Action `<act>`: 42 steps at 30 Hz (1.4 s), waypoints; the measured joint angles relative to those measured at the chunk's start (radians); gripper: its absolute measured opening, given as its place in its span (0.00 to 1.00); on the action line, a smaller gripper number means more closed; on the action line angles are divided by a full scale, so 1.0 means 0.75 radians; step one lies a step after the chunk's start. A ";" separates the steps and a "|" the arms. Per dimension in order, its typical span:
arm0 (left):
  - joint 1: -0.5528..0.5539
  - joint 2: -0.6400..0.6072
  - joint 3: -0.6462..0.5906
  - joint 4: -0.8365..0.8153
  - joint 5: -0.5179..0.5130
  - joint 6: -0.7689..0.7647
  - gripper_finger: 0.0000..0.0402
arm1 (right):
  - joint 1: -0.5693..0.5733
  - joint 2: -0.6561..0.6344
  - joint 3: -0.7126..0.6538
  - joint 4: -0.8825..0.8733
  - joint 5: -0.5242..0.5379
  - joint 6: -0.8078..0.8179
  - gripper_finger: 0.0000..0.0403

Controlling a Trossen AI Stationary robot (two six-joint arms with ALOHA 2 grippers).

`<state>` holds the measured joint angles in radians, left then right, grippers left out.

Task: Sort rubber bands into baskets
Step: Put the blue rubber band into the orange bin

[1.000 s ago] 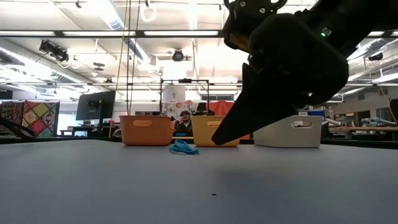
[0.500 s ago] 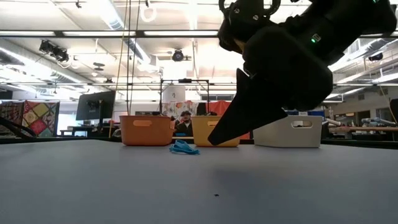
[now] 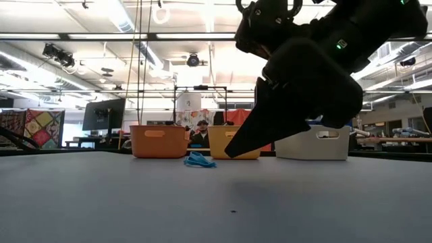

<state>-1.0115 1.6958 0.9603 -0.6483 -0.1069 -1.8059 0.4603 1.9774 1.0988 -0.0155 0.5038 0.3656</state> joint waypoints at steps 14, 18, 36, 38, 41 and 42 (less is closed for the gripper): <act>0.001 -0.005 0.117 -0.296 -0.076 0.198 0.13 | 0.087 -0.449 -0.014 0.107 -0.863 -0.487 0.33; -0.005 -0.005 0.112 -0.283 -0.066 0.270 0.13 | 0.055 -0.458 -0.086 0.068 -0.480 -0.431 0.32; -0.089 0.015 0.110 0.072 -0.023 0.268 0.26 | -0.095 -0.305 -0.296 0.058 -0.198 -0.153 0.32; -0.088 0.045 0.110 0.073 -0.035 0.267 0.30 | -0.093 -0.306 -0.296 0.060 -0.200 -0.144 0.32; -0.090 0.107 0.110 0.128 -0.028 0.276 0.35 | -0.094 -0.306 -0.296 0.064 -0.200 -0.141 0.32; -0.090 0.125 0.111 0.144 -0.020 0.284 0.37 | -0.094 -0.305 -0.296 0.064 -0.200 -0.141 0.32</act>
<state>-1.0786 1.7898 1.0434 -0.5400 -0.1220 -1.5926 0.3901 1.7485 0.8768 0.0321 0.3534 0.2596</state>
